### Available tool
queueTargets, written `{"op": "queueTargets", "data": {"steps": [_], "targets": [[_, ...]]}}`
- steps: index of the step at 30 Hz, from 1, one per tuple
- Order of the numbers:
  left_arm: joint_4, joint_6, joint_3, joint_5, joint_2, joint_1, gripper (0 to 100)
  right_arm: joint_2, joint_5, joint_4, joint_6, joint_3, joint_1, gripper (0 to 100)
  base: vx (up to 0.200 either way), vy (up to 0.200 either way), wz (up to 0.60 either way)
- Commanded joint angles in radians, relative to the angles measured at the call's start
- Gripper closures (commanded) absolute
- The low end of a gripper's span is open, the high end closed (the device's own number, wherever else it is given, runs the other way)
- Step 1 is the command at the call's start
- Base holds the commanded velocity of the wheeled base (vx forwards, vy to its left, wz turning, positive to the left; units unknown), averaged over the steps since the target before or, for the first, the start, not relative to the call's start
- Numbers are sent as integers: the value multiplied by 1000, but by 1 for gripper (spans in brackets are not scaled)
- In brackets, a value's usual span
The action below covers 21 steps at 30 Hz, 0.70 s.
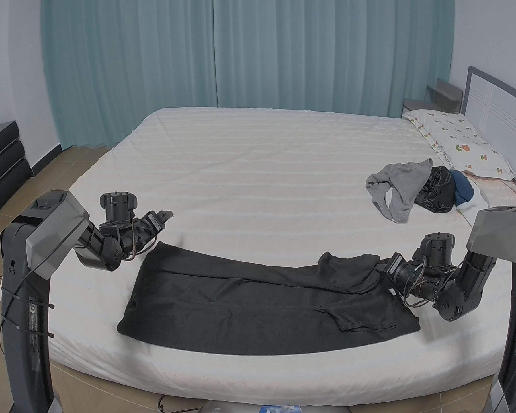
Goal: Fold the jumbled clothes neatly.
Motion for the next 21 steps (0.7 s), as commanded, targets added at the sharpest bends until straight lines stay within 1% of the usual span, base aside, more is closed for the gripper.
{"op": "queueTargets", "data": {"steps": [1,4,8,11,15,21], "targets": [[1,31,19,-1,14,-5,0,1,0,0,0,1,5,100,0,0,0],[12,50,20,-2,14,-5,0,6,0,0,0,0,5,100,0,0,0],[24,94,22,-25,15,-5,0,9,0,0,0,1,5,100,0,0,0],[26,99,25,-28,14,-10,0,9,0,0,0,1,5,100,0,0,0],[33,110,25,-53,23,-11,0,9,0,0,0,0,5,100,0,0,0],[52,137,23,-54,32,-11,0,9,0,0,0,0,5,100,0,0,0]]}}
